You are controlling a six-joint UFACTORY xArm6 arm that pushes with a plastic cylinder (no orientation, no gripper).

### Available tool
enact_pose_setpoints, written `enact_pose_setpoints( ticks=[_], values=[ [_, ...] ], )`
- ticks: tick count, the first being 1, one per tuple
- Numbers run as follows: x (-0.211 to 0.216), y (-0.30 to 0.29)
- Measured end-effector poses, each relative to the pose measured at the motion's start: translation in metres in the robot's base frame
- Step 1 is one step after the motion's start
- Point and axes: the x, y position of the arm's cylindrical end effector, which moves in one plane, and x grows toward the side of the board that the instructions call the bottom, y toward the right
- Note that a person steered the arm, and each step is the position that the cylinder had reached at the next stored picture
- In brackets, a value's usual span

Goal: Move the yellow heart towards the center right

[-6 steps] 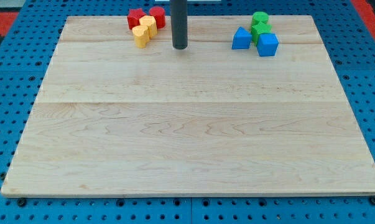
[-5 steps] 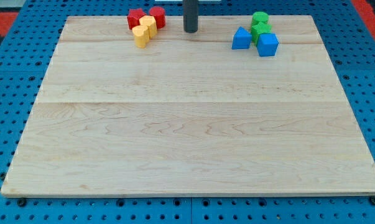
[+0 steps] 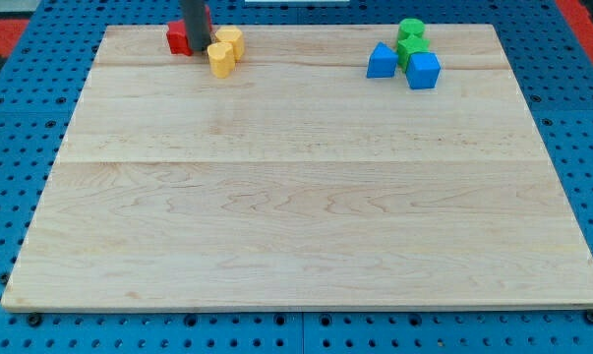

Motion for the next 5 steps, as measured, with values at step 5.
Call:
enact_pose_setpoints(
  ticks=[5],
  values=[
    [0.124,0.134]
  ],
)
